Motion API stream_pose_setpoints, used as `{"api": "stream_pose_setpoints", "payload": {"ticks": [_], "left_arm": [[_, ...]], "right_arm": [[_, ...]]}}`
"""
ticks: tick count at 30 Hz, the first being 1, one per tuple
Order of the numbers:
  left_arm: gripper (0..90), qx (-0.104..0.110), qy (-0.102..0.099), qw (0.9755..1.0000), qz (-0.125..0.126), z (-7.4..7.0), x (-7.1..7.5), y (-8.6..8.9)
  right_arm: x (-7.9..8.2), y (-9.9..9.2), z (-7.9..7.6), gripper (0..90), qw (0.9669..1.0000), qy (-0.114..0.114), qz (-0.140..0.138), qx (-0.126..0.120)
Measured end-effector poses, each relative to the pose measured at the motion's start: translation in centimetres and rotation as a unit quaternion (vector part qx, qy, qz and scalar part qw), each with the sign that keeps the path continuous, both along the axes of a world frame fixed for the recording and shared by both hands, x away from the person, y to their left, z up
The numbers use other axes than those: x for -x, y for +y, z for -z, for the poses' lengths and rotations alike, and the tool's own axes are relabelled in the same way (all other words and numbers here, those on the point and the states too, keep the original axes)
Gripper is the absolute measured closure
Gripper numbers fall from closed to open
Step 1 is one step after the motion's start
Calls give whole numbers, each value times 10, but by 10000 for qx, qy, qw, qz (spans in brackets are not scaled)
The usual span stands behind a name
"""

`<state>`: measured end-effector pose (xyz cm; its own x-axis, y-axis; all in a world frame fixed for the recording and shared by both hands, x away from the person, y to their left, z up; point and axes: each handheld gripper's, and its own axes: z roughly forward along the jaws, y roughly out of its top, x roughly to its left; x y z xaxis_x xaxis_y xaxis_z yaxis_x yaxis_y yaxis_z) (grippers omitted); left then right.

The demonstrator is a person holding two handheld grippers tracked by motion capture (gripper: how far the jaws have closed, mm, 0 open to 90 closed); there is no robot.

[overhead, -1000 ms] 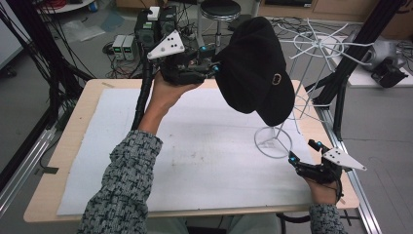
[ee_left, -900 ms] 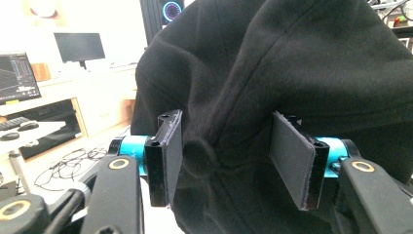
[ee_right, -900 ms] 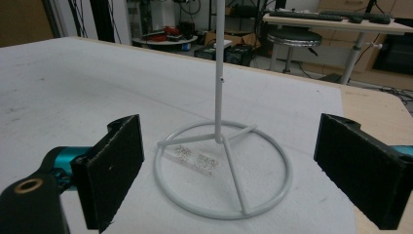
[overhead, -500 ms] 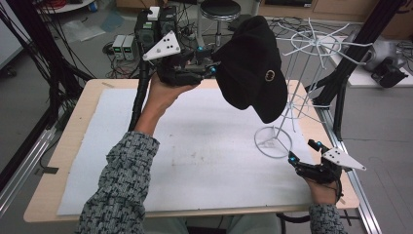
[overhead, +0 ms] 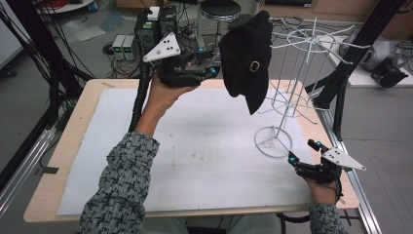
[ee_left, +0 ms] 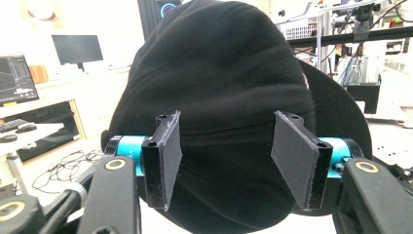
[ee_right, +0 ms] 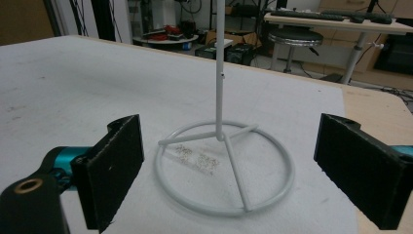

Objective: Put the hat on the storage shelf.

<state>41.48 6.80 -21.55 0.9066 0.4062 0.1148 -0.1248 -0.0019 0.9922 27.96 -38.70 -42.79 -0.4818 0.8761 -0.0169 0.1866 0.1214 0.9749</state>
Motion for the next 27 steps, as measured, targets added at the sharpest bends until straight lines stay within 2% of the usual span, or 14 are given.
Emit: {"api": "stream_pose_setpoints", "payload": {"ticks": [13, 21, 27], "left_arm": [[441, 0, 34, 9998, -189, 7, 8, 16], [429, 21, 141, 9988, -477, 19, 15, 44], [412, -63, 245, 9968, -755, 33, 25, 68]], "right_arm": [[0, 1, 0, 100, 10000, -4, -12, 17], [0, 1, 0, 100, 10000, -2, -11, 28], [-1, 2, 0, 100, 10000, 1, -15, 40]]}}
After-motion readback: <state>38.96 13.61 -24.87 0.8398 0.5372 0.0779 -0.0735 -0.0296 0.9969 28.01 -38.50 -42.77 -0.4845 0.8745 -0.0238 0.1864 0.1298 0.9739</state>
